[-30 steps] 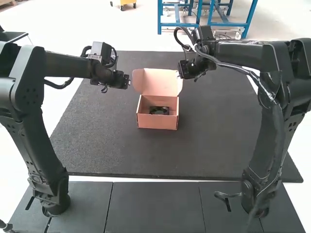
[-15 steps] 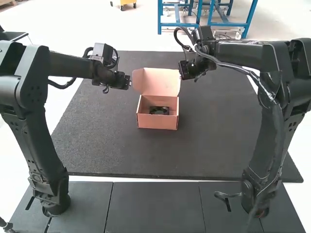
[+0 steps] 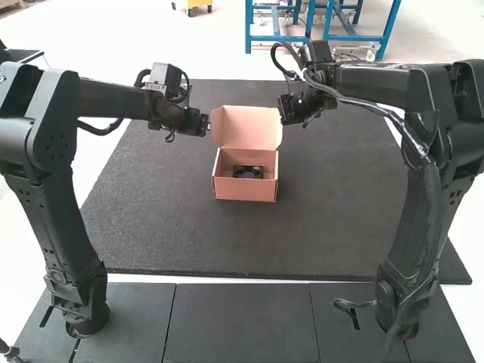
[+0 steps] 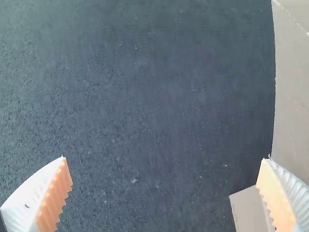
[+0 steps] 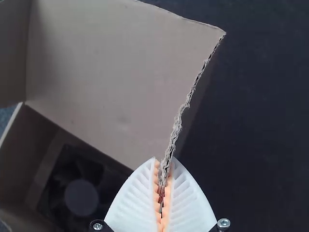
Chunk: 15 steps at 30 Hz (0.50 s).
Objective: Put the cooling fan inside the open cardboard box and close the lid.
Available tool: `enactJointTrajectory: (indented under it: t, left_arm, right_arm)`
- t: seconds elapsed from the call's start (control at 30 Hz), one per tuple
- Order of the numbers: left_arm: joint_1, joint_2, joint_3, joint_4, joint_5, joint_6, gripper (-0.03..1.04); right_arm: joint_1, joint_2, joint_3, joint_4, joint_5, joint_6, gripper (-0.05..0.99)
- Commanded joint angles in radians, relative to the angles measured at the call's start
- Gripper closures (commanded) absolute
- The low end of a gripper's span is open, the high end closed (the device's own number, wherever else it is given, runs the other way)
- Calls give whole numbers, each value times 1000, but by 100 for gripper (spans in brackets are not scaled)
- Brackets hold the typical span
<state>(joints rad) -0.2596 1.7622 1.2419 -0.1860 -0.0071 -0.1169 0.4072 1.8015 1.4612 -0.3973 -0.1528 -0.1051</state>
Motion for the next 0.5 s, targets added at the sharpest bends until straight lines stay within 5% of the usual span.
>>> enactJointTrajectory:
  t: [0.0,0.47]
  left_arm:
    - [-15,-4,39,-7,12,6,11]
    - [-32,-21,42,-30,21,3,11]
  right_arm:
    - [-7,4,21,-6,-14,-16,95]
    - [-5,4,18,-31,-24,-13,96]
